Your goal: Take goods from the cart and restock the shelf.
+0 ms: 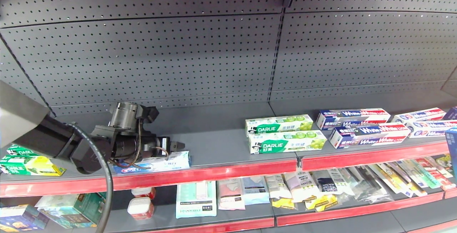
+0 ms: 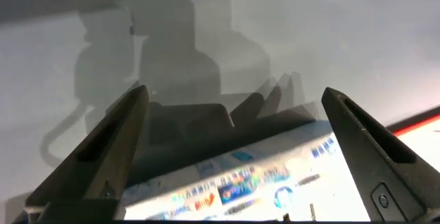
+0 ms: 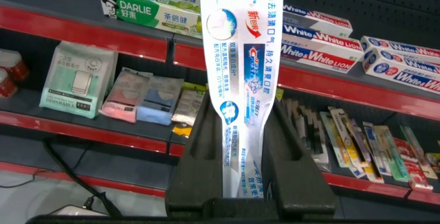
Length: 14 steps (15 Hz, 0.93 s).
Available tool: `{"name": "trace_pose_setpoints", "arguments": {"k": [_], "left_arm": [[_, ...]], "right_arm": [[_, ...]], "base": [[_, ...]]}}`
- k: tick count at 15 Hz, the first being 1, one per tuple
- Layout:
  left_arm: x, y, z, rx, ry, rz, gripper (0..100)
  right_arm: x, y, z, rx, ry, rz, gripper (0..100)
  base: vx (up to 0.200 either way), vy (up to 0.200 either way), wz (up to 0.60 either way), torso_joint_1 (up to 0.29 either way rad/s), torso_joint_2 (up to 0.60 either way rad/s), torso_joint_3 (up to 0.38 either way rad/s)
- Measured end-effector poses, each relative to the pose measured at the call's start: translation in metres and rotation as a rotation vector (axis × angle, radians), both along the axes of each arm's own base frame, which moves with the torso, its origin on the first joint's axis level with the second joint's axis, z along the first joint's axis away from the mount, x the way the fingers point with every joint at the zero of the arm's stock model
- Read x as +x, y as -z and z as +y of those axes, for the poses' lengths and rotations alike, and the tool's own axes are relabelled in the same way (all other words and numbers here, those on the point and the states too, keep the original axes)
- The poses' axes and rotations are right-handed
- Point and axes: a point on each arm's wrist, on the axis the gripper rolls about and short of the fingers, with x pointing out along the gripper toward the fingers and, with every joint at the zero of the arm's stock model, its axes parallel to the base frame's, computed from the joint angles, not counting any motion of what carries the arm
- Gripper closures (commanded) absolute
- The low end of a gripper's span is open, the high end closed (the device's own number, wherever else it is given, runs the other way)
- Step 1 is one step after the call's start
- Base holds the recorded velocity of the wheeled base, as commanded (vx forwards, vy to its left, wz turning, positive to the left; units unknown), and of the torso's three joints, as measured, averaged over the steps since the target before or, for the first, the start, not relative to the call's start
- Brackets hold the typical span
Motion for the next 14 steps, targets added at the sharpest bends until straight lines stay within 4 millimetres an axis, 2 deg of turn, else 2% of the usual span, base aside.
{"name": "trace_pose_setpoints", "arguments": {"k": [7,14], "left_arm": [[0.0031,0.0038,-0.0088,-0.006,0.028,0.007,0],[0.0022,0.0052,-0.0093,-0.017,0.044,0.016,0]], "right_arm": [[0.0002,0.001,0.0,-0.001,0.0,0.003,100],[0.0004,0.0017,0.0,-0.002,0.0,0.006,100]], "base": [[0.0,0.0,0.0,0.0,0.0,0.0],[0.0,0.0,0.0,0.0,0.0,0.0]]}}
